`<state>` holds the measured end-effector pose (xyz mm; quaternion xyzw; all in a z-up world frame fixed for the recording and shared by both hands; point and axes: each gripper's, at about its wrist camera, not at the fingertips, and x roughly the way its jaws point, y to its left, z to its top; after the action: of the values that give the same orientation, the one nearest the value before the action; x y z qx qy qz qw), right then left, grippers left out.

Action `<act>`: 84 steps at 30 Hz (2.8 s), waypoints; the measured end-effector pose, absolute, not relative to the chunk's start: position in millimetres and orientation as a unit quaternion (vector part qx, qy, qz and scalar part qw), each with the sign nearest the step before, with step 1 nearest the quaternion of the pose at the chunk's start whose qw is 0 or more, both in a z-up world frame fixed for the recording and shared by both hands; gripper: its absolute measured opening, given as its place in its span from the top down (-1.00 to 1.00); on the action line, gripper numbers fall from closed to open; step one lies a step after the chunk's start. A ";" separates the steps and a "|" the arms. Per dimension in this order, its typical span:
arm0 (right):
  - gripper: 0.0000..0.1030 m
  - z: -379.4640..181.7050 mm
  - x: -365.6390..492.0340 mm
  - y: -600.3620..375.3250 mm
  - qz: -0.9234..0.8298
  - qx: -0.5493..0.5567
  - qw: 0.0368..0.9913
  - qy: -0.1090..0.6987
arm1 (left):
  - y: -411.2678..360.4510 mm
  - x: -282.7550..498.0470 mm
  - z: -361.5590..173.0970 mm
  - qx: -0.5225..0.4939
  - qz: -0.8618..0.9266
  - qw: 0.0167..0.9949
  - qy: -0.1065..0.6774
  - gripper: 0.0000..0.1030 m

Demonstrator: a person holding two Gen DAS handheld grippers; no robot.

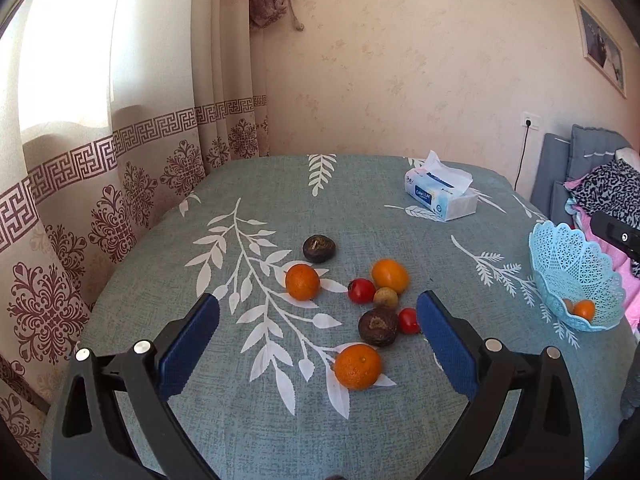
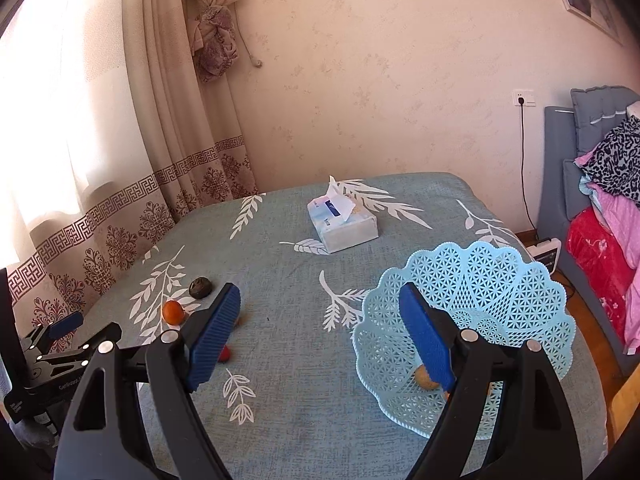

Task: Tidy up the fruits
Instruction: 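Move both open grippers back from the basket to the fruit pile, then grasp a large orange with the left gripper while the right grasps another orange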

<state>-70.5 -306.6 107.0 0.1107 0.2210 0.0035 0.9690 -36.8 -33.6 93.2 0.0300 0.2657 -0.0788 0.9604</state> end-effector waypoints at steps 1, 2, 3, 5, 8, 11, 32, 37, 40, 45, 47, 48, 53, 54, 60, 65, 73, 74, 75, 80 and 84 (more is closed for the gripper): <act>-0.61 106.0 -68.7 -304.9 0.005 0.111 0.968 0.224 | -30.3 -36.4 92.0 0.026 -0.079 0.960 0.268 -0.90; -0.61 105.0 -67.1 -303.3 0.006 0.112 0.967 0.227 | -27.1 -36.3 91.1 0.022 -0.079 0.959 0.270 -0.90; -0.61 104.0 -66.0 -302.0 0.007 0.114 0.967 0.229 | -23.8 -36.7 90.8 0.019 -0.079 0.959 0.270 -0.90; -0.61 101.9 -63.3 -299.8 0.010 0.118 0.965 0.235 | -18.7 -37.9 90.0 0.016 -0.079 0.960 0.270 -0.90; -0.61 98.8 -59.9 -296.6 0.015 0.123 0.962 0.244 | -12.3 -39.3 88.6 0.014 -0.077 0.960 0.270 -0.90; -0.61 95.2 -57.5 -292.4 0.018 0.124 0.960 0.250 | -6.7 -40.2 86.0 0.010 -0.075 0.959 0.272 -0.90; -0.61 59.5 -39.9 -279.4 0.052 0.144 0.940 0.305 | -14.8 -50.2 62.8 0.034 -0.120 0.949 0.291 -0.90; -0.61 50.2 -36.5 -271.8 0.064 0.137 0.936 0.318 | -16.5 -48.8 54.5 0.019 -0.138 0.940 0.312 -0.90; -0.61 45.4 -35.1 -266.9 0.070 0.132 0.933 0.326 | -19.6 -48.0 49.5 0.017 -0.144 0.936 0.322 -0.90; -0.61 39.1 -32.8 -262.6 0.074 0.127 0.930 0.336 | -29.1 -42.3 38.2 0.023 -0.153 0.925 0.348 -0.90; -0.61 37.1 -31.7 -261.2 0.076 0.125 0.929 0.340 | -34.2 -35.9 31.4 0.025 -0.151 0.918 0.367 -0.90; -0.61 36.4 -31.3 -260.1 0.077 0.123 0.928 0.342 | -35.9 -32.3 28.7 0.023 -0.150 0.914 0.376 -0.89; -0.61 35.3 -30.7 -253.9 0.083 0.111 0.928 0.347 | -40.5 -8.7 19.6 -0.007 -0.162 0.896 0.413 -0.63; -0.61 35.2 -30.5 -252.6 0.085 0.109 0.927 0.348 | -42.0 -3.1 17.8 -0.012 -0.164 0.893 0.418 -0.55; -0.61 33.4 -24.4 -245.2 0.097 0.099 0.922 0.362 | -45.0 13.1 11.7 -0.019 -0.165 0.888 0.428 0.24; -0.59 34.7 -4.8 -240.9 0.105 0.101 0.916 0.374 | -39.1 2.3 14.1 -0.025 -0.141 0.907 0.396 0.25; -0.34 31.2 52.3 -225.6 0.125 0.138 0.890 0.416 | -24.2 -5.2 24.9 -0.046 -0.104 0.927 0.357 0.25; -0.29 30.3 59.9 -222.3 0.129 0.144 0.886 0.422 | -22.1 -4.4 24.5 -0.051 -0.104 0.926 0.359 0.25; -0.25 30.1 67.1 -218.5 0.133 0.149 0.882 0.427 | -20.2 -3.8 24.0 -0.056 -0.103 0.925 0.361 0.25; -0.16 31.3 96.9 -200.2 0.131 0.147 0.878 0.435 | -13.8 -3.6 23.1 -0.072 -0.103 0.923 0.364 0.25; -0.10 26.6 117.3 -192.7 0.114 0.146 0.876 0.445 | -13.7 -3.7 23.0 -0.076 -0.106 0.922 0.365 0.24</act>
<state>117.3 -192.7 26.6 0.1465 0.4447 0.1136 0.8763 -3.7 -13.7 23.0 -0.0756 0.3649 -0.1063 0.9218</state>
